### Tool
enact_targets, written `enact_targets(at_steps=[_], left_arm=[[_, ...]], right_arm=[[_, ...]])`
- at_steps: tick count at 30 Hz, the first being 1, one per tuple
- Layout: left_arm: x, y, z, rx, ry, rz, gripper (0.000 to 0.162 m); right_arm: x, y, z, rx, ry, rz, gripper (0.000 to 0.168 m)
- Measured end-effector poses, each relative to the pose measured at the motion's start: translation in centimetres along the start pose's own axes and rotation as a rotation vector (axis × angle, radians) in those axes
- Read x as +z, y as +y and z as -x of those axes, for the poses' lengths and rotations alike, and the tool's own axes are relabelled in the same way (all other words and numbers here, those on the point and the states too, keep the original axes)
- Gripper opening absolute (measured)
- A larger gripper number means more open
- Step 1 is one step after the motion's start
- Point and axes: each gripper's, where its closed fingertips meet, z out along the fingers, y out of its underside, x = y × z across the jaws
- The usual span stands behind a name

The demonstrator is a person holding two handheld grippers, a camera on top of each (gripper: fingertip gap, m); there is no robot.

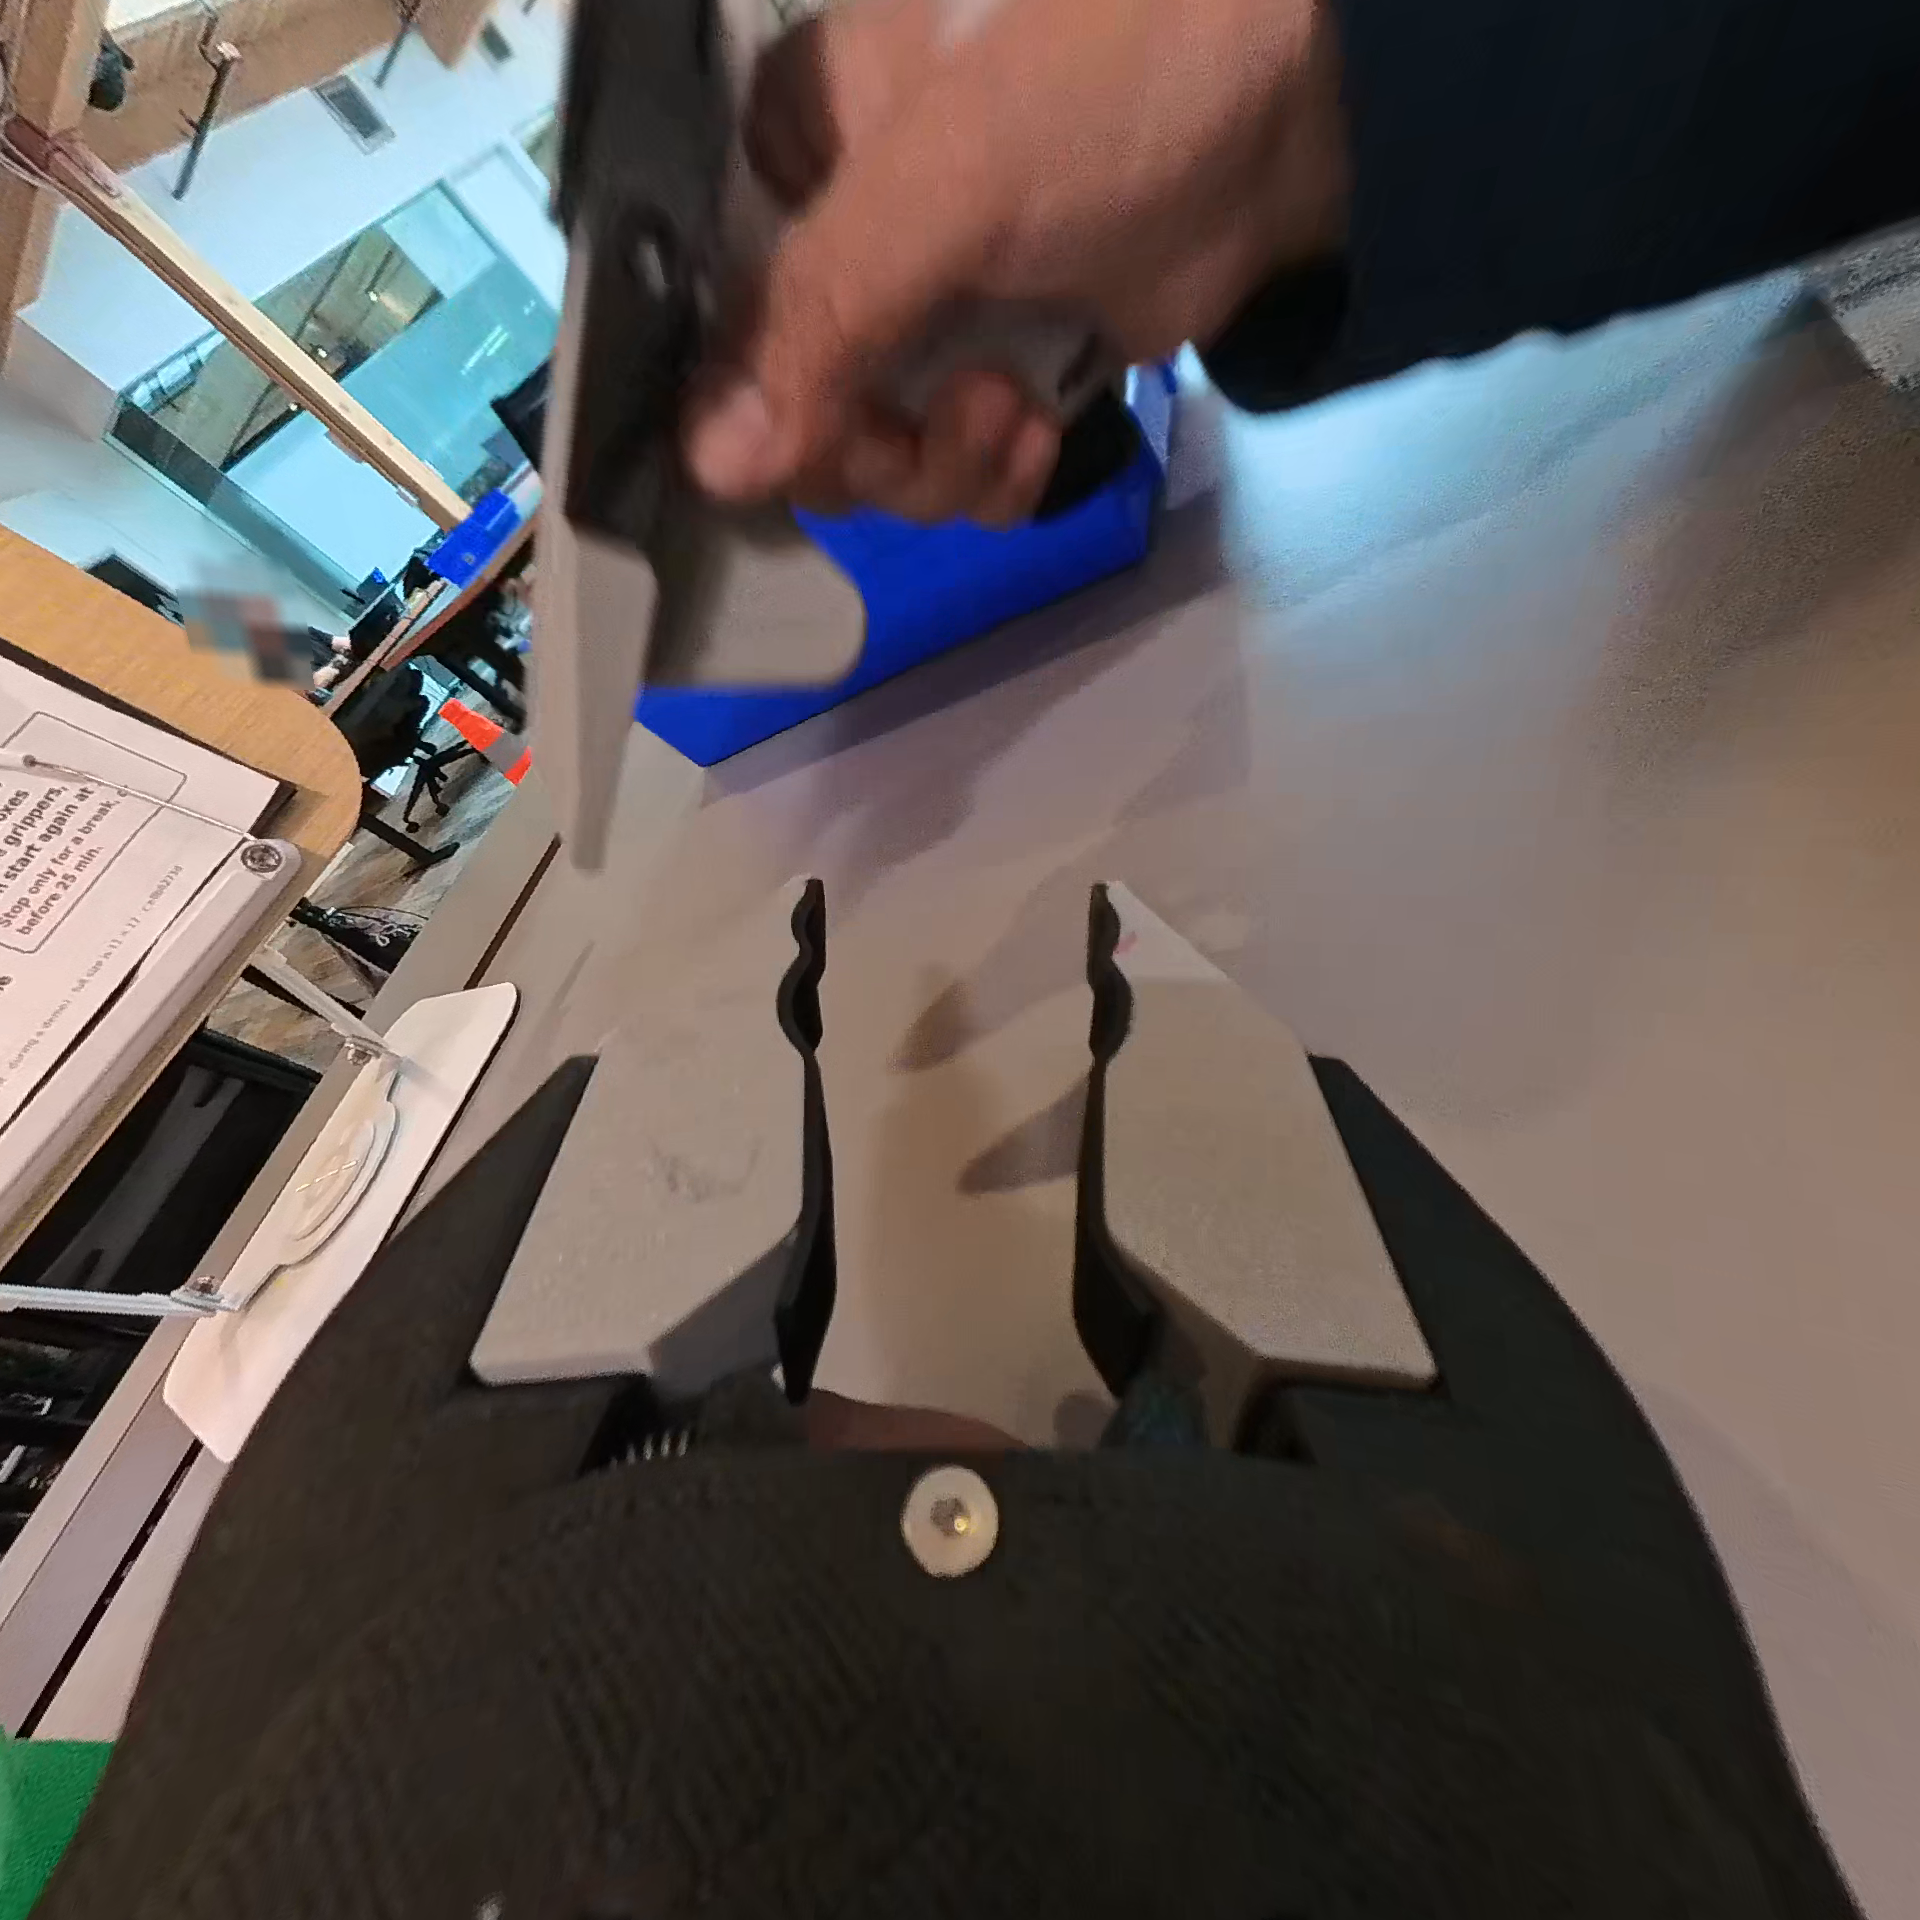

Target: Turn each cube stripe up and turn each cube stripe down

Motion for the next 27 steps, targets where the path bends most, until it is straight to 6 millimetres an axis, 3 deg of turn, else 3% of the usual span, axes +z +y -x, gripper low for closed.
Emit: enact_targets(at_steps=[3, 6, 10, 15, 18, 20, 23, 25, 27], left_arm=[[-0.1, 0.2, 0.3, -0.002, -0.010, 0.004, 0.049], [-0.1, 0.4, 0.5, -0.015, -0.013, 0.007, 0.049], [0.1, 0.6, -0.1, -0.004, 0.008, 0.024, 0.049], [-0.1, -0.8, -0.4, -0.103, 0.034, -0.039, 0.050], [-1.8, -3.0, -0.4, -0.264, 0.076, -0.155, 0.039], [-3.9, -4.8, -0.1, -0.289, 0.071, -0.216, 0.040], [-7.5, -6.2, 3.8, -0.351, -0.068, -0.205, 0.044], [-10.5, -5.3, 9.7, -0.430, -0.298, -0.125, 0.041], [-14.5, -2.3, 15.8, -0.545, -0.552, 0.028, 0.040]], right_arm=[[3.4, 1.9, -1.1, -0.010, 0.071, -0.031, 0.039], [5.0, 3.6, -1.2, 0.001, 0.048, 0.015, 0.040], [5.1, 4.2, -1.7, -0.037, 0.076, 0.022, 0.039], [4.4, 3.9, -1.6, -0.017, 0.076, 0.000, 0.038], [4.3, 4.1, -1.5, -0.014, 0.070, -0.003, 0.038], [4.5, 4.5, -1.4, -0.031, 0.076, 0.012, 0.037], [4.6, 4.5, -1.0, -0.066, 0.079, 0.026, 0.036], [4.5, 4.3, -0.4, -0.093, 0.077, 0.021, 0.036], [4.4, 4.1, 0.0, -0.120, 0.083, 0.017, 0.036]])
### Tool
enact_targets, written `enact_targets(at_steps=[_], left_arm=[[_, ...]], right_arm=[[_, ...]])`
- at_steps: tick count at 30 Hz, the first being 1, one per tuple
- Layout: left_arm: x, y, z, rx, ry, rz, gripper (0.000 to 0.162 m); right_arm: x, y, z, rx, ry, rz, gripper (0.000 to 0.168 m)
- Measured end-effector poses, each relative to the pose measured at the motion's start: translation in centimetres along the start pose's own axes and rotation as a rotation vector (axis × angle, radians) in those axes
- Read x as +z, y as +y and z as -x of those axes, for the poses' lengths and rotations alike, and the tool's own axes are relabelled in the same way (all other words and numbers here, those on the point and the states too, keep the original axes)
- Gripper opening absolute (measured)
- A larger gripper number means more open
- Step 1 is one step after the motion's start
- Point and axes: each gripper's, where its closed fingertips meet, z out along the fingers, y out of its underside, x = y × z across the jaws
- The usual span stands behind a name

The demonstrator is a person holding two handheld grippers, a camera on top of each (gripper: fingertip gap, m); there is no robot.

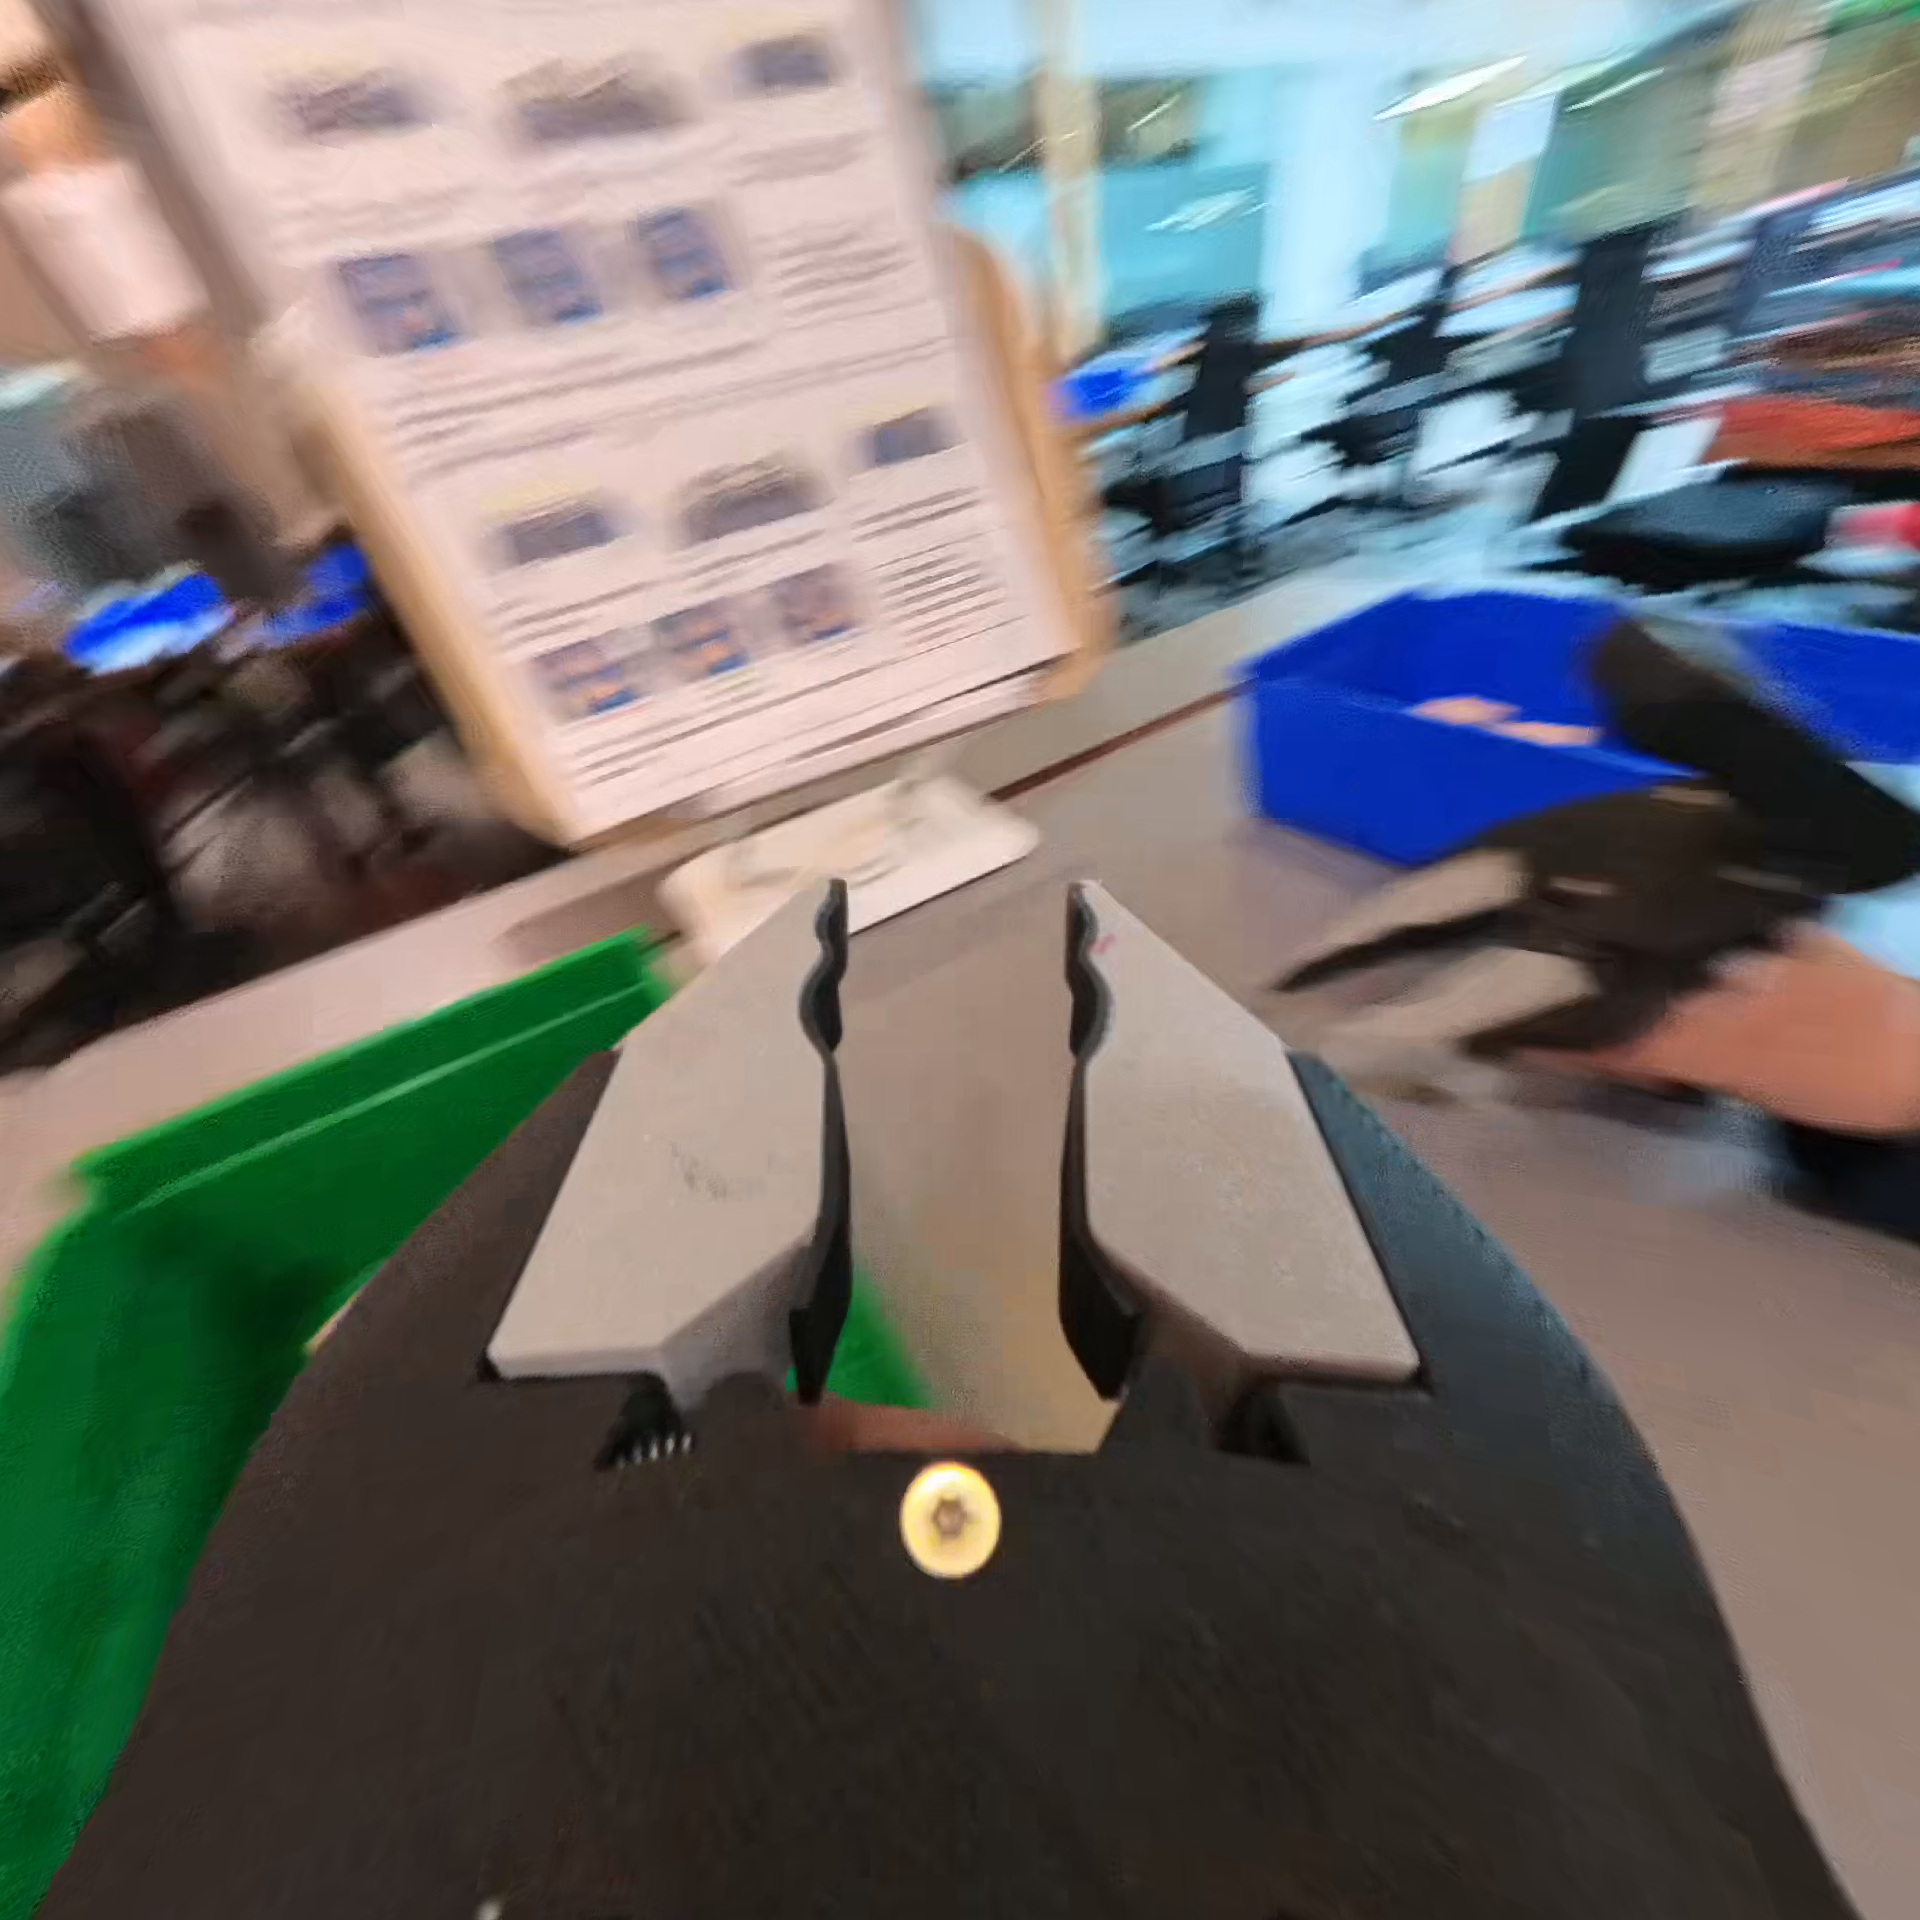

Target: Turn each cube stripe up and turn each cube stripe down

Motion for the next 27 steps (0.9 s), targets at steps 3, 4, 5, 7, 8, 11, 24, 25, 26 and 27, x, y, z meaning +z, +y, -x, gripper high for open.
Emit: enact_targets(at_steps=[3, 4, 5, 7, 8, 11, 24, 25, 26, 27], left_arm=[[-0.3, 2.7, 10.2, -0.025, -0.289, 0.229, 0.057], [-0.4, 4.8, 13.0, -0.045, -0.352, 0.328, 0.066], [-0.4, 7.2, 15.2, -0.098, -0.402, 0.424, 0.074], [-0.4, 11.8, 17.2, -0.234, -0.416, 0.588, 0.077], [-0.2, 13.6, 17.8, -0.267, -0.415, 0.649, 0.077], [-0.2, 17.6, 19.7, -0.284, -0.494, 0.770, 0.083], [1.4, 20.3, 17.6, -0.066, -0.339, 0.971, 0.053], [1.7, 19.0, 17.4, -0.024, -0.327, 0.916, 0.053], [2.1, 17.3, 17.1, 0.019, -0.319, 0.850, 0.052], [2.3, 15.5, 16.8, 0.057, -0.320, 0.788, 0.052]], right_arm=[[0.1, 0.0, 0.4, -0.029, 0.002, 0.009, 0.036], [0.2, 0.2, 0.6, -0.033, -0.001, 0.017, 0.036], [0.3, 0.4, 0.7, -0.038, -0.004, 0.027, 0.036], [0.5, 0.6, 0.8, -0.048, -0.001, 0.040, 0.036], [0.5, 0.7, 0.8, -0.052, 0.000, 0.044, 0.036], [0.6, 0.9, 0.7, -0.058, 0.008, 0.051, 0.036], [0.7, 1.0, 0.8, -0.044, -0.013, 0.049, 0.035], [0.7, 0.8, 1.0, -0.037, -0.030, 0.042, 0.035], [0.6, 0.6, 1.3, -0.029, -0.053, 0.031, 0.035], [0.5, 0.4, 1.7, -0.020, -0.079, 0.019, 0.035]])
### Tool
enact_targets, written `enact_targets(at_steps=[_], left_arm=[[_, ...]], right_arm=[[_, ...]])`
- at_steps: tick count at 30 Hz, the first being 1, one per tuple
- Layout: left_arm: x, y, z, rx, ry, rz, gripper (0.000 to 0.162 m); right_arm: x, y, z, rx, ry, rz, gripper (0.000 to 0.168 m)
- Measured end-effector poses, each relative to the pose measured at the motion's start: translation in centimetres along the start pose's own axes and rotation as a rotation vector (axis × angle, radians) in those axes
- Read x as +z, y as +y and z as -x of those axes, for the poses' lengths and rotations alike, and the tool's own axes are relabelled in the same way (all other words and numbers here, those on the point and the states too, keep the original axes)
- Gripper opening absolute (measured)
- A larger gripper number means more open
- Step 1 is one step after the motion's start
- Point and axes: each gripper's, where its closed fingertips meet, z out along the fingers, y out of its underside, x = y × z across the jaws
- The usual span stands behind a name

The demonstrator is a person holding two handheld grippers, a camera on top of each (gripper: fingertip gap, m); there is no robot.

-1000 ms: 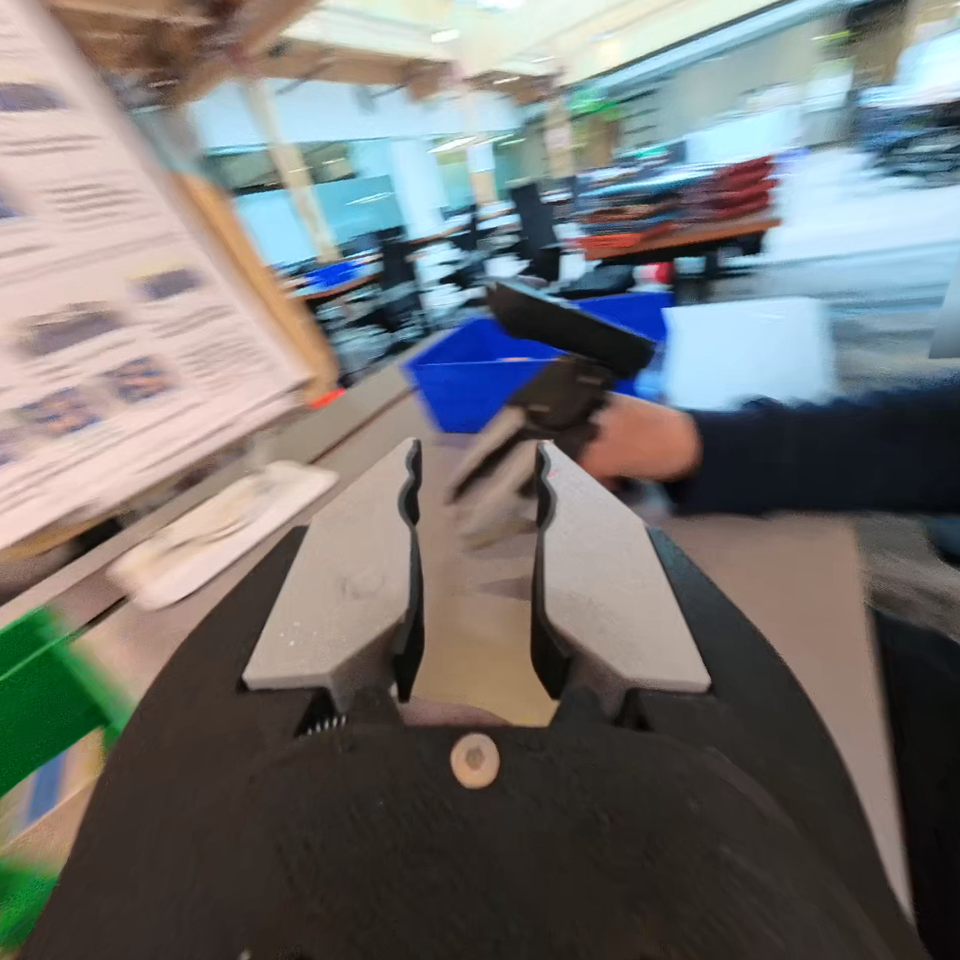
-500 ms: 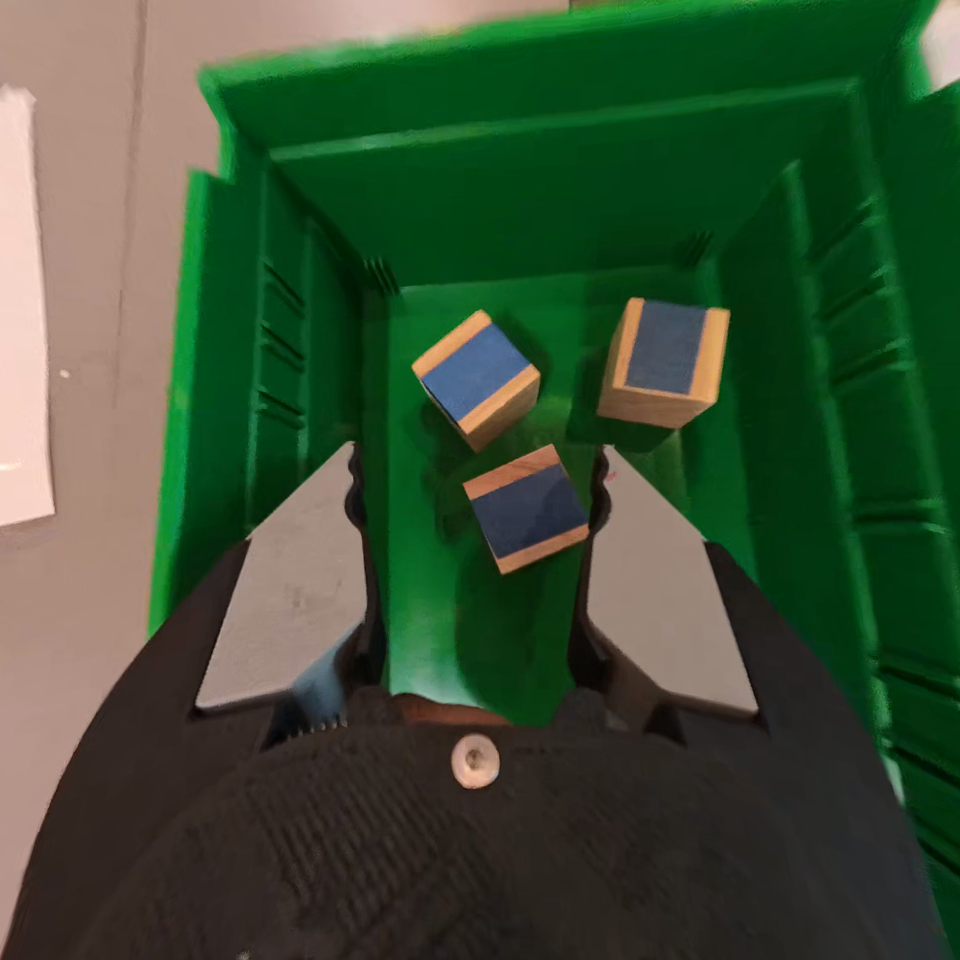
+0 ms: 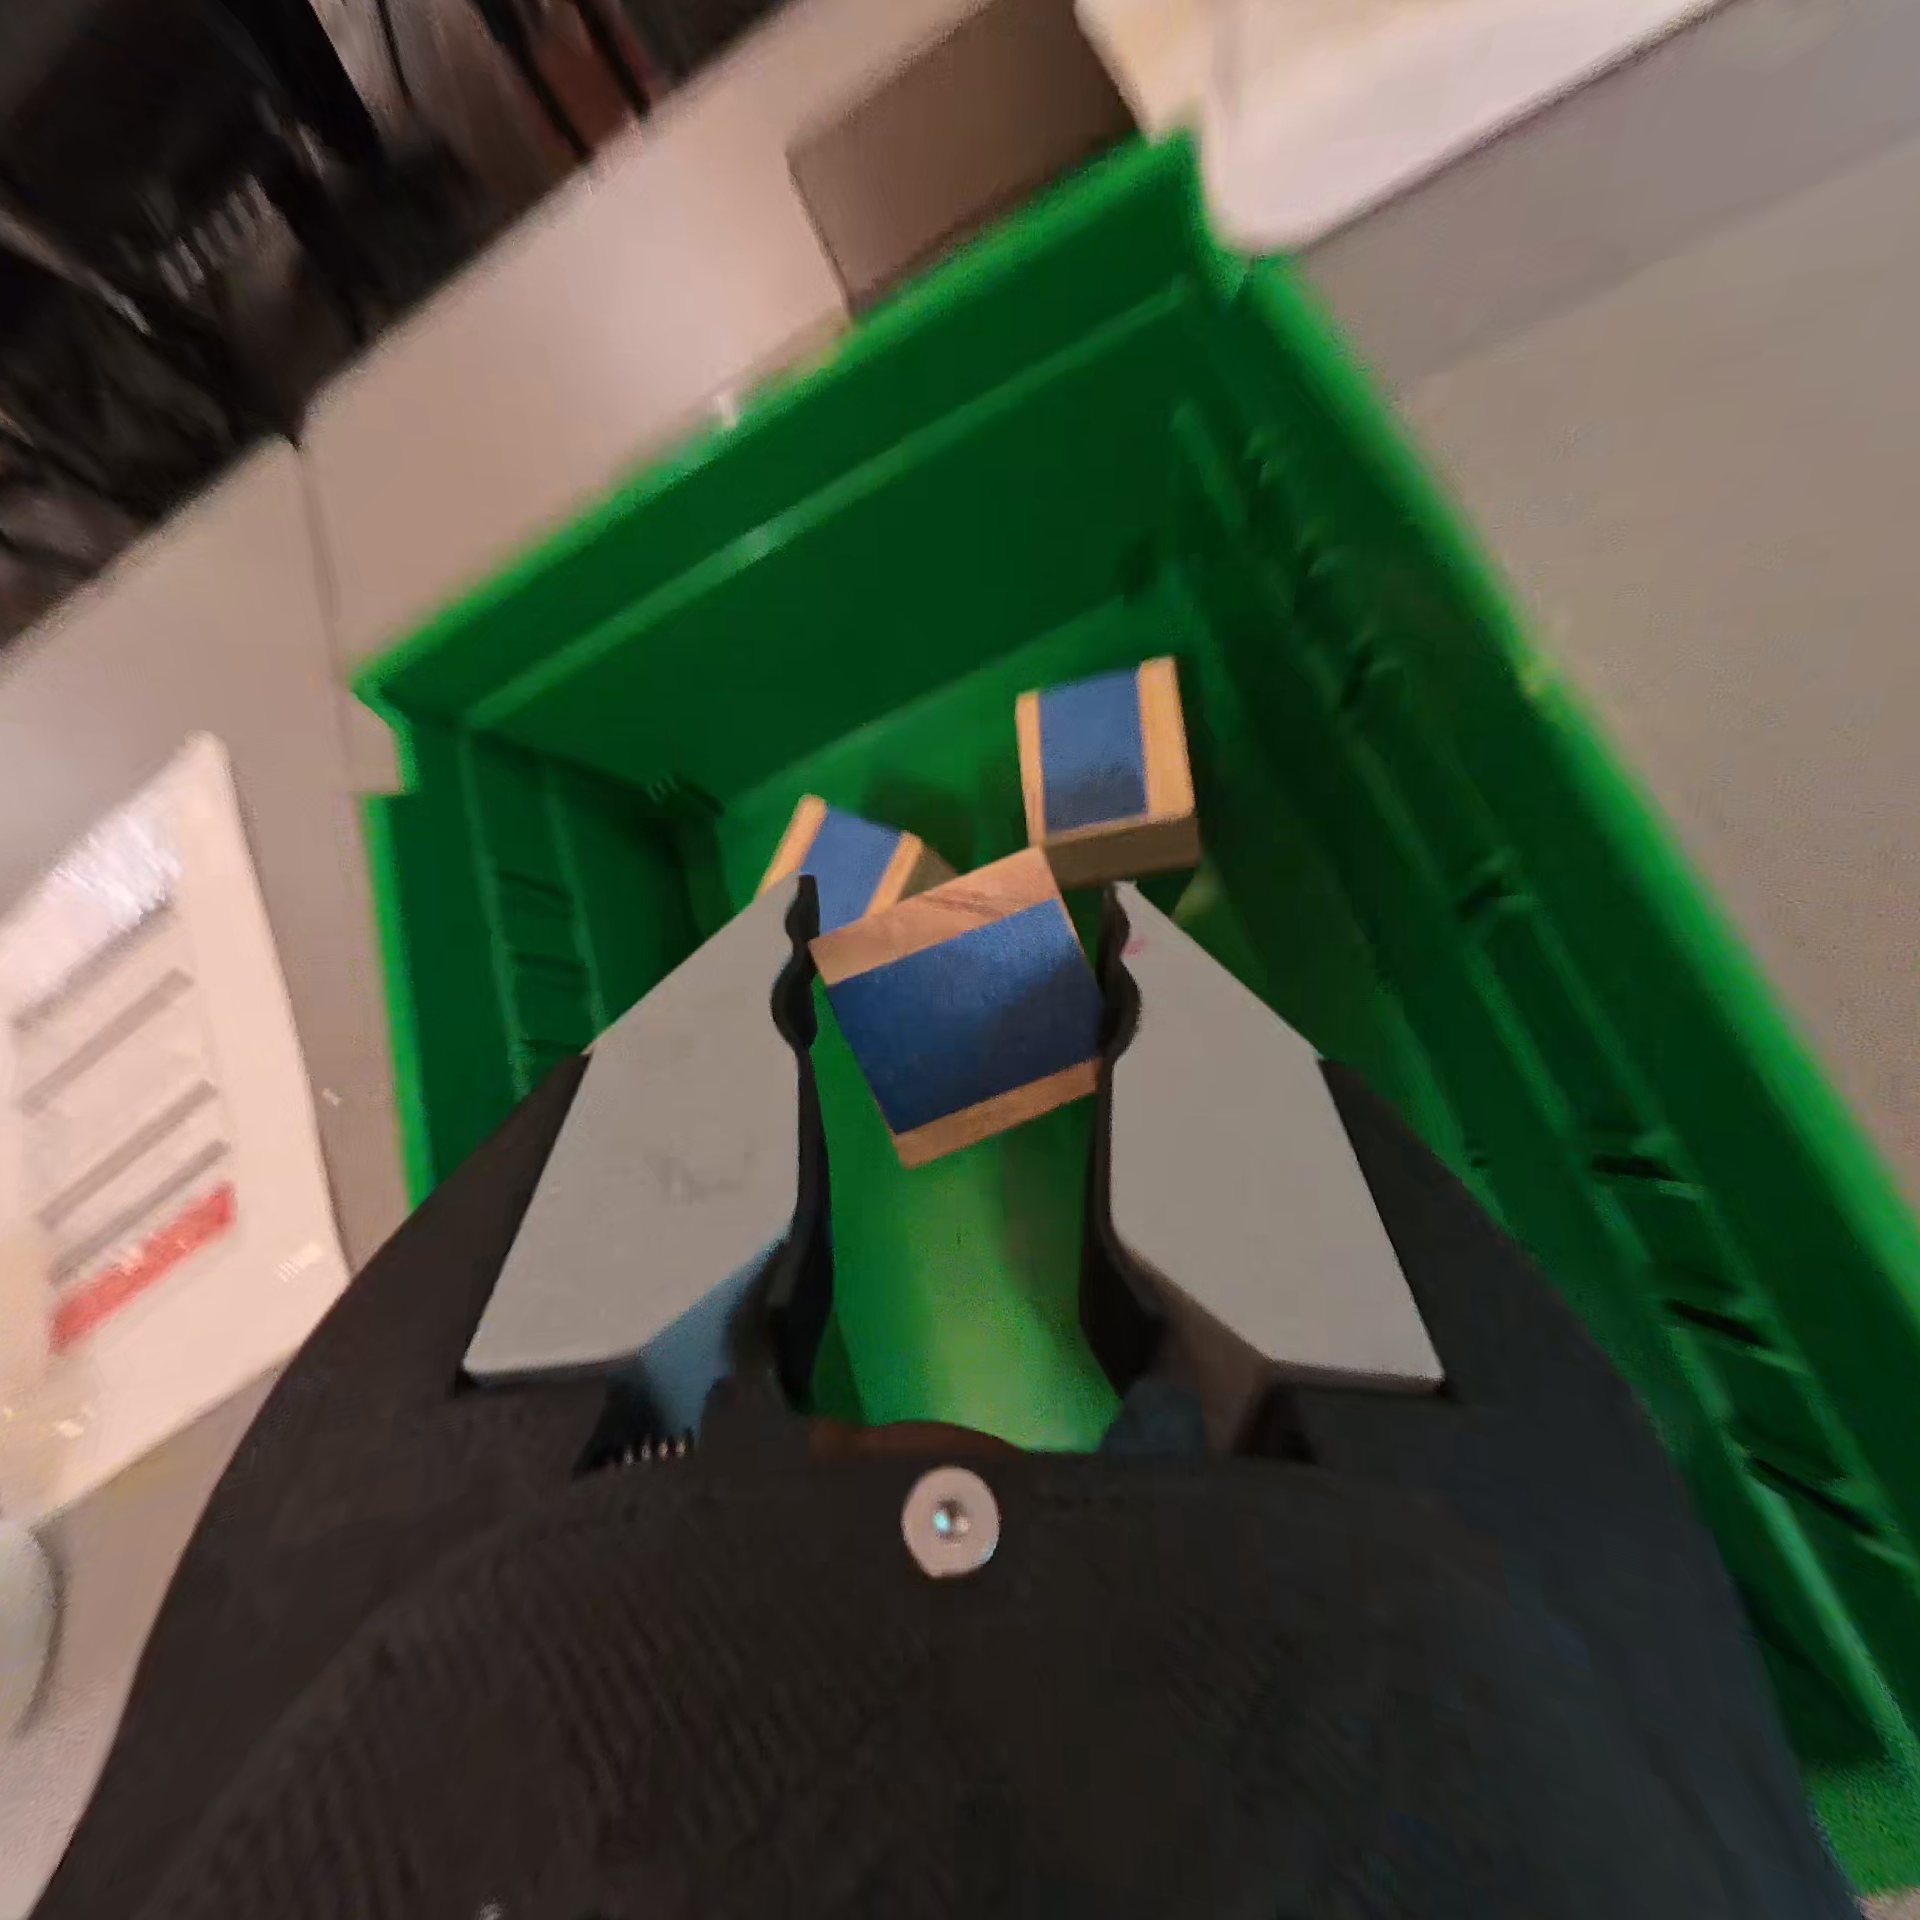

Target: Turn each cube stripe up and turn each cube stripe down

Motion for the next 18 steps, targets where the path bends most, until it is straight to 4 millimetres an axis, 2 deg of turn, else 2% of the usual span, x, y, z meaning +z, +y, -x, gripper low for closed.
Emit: enact_targets(at_steps=[2, 4, 5, 7, 8, 10, 11, 13, 15, 17, 18], left_arm=[[-3.0, -3.3, -0.9, 0.062, 0.009, -0.173, 0.052], [-6.2, -6.0, -2.8, 0.118, 0.045, -0.323, 0.052], [-7.9, -7.1, -4.2, 0.161, 0.084, -0.398, 0.052], [-12.1, -9.1, -9.1, 0.324, 0.219, -0.629, 0.052], [-14.6, -9.4, -12.2, 0.435, 0.300, -0.750, 0.052], [-19.9, -8.3, -18.6, 0.630, 0.504, -0.984, 0.052], [-21.3, -7.6, -20.7, 0.677, 0.569, -1.010, 0.052], [-22.9, -6.4, -23.9, 0.777, 0.608, -1.024, 0.051], [-24.2, -5.7, -26.3, 0.855, 0.619, -1.070, 0.051], [-24.3, -5.0, -27.8, 0.922, 0.604, -1.067, 0.051], [-24.3, -4.8, -28.4, 0.950, 0.595, -1.069, 0.051]], right_arm=[[-0.2, -0.6, 0.8, 0.022, -0.058, -0.032, 0.036], [-0.4, -1.2, 1.9, 0.052, -0.142, -0.070, 0.036], [-0.7, -1.6, 2.7, 0.073, -0.204, -0.093, 0.037], [-1.7, -3.0, 4.7, 0.133, -0.372, -0.167, 0.038], [-2.4, -3.7, 5.8, 0.167, -0.468, -0.207, 0.038], [-4.9, -5.3, 8.4, 0.243, -0.734, -0.281, 0.044], [-6.8, -6.1, 9.8, 0.284, -0.895, -0.313, 0.048], [-10.3, -7.5, 11.6, 0.324, -1.142, -0.392, 0.049], [-12.9, -8.2, 12.5, 0.326, -1.297, -0.450, 0.047], [-14.6, -8.2, 13.1, 0.356, -1.434, -0.438, 0.048], [-14.8, -8.1, 13.2, 0.381, -1.474, -0.413, 0.053]])
